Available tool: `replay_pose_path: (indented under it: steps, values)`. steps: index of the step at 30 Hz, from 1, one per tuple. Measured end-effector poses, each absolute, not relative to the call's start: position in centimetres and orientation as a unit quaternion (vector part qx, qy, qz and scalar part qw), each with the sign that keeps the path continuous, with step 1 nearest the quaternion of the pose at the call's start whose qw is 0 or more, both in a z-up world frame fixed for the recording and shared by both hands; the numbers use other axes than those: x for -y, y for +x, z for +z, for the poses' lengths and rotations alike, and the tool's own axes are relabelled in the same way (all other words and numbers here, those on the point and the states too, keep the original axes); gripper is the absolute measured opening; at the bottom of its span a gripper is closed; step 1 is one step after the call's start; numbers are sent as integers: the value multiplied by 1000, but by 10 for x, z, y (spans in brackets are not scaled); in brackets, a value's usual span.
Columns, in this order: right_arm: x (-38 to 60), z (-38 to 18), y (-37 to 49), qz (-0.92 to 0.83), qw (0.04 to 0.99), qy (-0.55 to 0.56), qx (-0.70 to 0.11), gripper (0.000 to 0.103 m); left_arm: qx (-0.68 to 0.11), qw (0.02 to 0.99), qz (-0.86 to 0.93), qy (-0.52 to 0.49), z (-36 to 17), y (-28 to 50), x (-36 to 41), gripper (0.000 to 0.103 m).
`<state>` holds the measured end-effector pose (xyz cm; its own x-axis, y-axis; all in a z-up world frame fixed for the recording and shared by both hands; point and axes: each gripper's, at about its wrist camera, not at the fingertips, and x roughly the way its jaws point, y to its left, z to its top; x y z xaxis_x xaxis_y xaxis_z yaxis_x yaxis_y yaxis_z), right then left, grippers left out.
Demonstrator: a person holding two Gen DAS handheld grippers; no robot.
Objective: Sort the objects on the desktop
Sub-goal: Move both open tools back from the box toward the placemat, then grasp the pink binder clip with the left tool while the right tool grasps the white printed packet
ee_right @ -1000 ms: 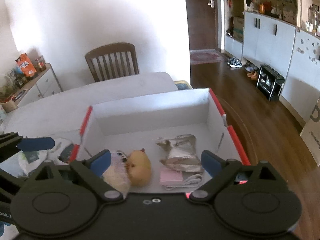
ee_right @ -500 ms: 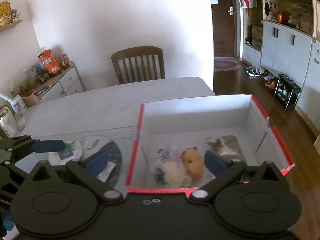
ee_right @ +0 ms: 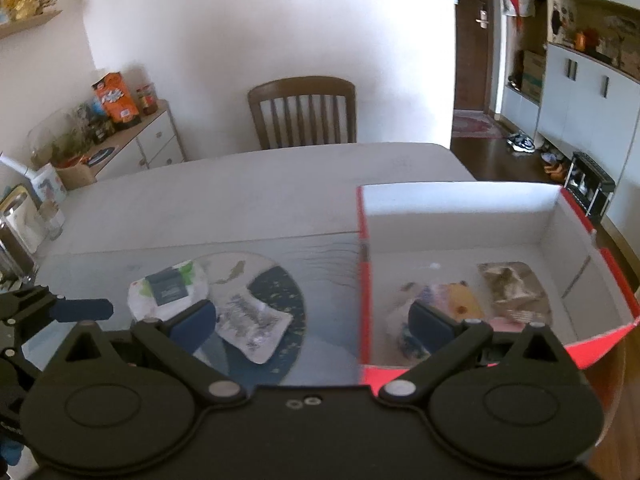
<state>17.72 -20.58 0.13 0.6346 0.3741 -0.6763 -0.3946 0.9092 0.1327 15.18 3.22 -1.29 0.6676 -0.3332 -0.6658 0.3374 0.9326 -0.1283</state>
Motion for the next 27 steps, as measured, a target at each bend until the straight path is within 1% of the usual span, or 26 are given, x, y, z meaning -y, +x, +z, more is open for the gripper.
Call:
replay_pose_path:
  steps: [11, 19, 27]
  values:
    - [138, -37, 193, 244, 879, -78, -403, 103, -379, 909, -172, 5, -33, 144, -70, 102]
    - [119, -61, 202, 254, 865, -118, -417, 103, -405, 901, -156, 0, -56, 143, -87, 102]
    - [109, -79, 218, 271, 852, -133, -427, 103, -416, 897, -150, -7, -72, 141, -93, 102]
